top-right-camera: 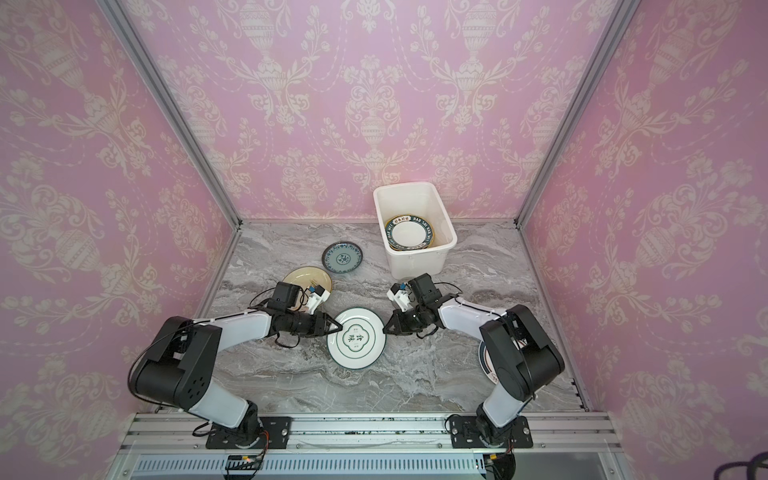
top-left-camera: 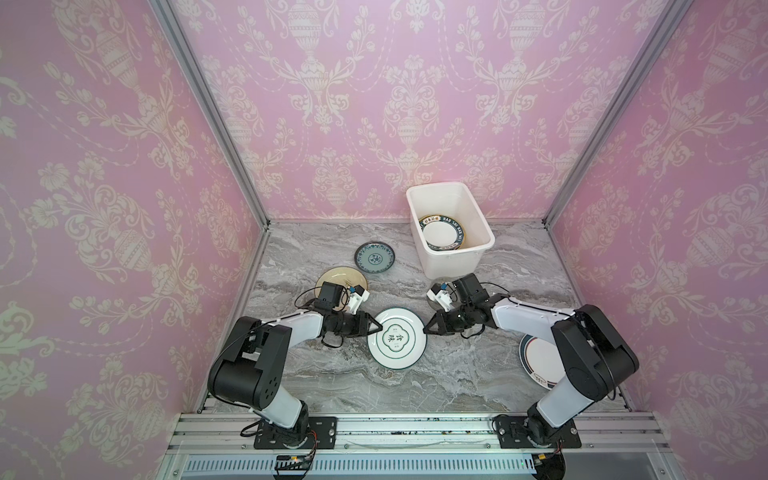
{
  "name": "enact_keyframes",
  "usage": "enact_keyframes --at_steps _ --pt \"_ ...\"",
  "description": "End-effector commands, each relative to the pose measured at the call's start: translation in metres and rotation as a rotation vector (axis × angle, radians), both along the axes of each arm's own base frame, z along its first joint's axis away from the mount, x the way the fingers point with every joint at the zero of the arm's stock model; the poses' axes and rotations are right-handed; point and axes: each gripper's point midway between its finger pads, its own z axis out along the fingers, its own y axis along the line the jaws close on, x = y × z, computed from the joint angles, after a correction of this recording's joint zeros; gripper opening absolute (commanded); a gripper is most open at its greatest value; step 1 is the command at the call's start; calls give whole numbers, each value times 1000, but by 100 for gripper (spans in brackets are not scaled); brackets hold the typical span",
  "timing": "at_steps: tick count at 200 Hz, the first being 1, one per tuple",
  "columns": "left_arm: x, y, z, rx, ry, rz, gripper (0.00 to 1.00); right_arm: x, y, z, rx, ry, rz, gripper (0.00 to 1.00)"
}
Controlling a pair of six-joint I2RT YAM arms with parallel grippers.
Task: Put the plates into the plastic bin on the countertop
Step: 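Stand the white green-rimmed plate upright between both grippers, gripping opposite rims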
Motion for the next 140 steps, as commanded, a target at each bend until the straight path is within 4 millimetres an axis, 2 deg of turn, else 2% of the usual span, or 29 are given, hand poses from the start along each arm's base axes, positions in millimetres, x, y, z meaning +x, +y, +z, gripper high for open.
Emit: enact_keyframes --at_steps 1,26,57,60,69,81,93,113,140 --pt "0 -11 11 -44 16 -36 30 7 11 7 34 -22 35 0" --pt "0 -11 14 -36 25 -35 19 9 12 5 29 -16 31 0" --pt "-3 -6 18 2 42 -29 12 13 9 9 17 -31 9 0" --pt "5 -8 28 -3 13 -29 12 13 9 9 15 -34 6 1" --pt "7 -8 34 3 1 -27 11 14 8 12 12 -43 -3 2" --pt "11 -6 43 10 -22 -16 10 16 5 17 5 -59 -14 7" --pt "15 -5 54 16 -49 -9 8 17 2 23 -10 -76 -24 19" --pt "22 -5 77 22 -96 -8 6 20 -4 33 -24 -108 -45 31" --pt "32 0 107 37 -162 3 5 25 -10 55 -26 -164 -73 40"
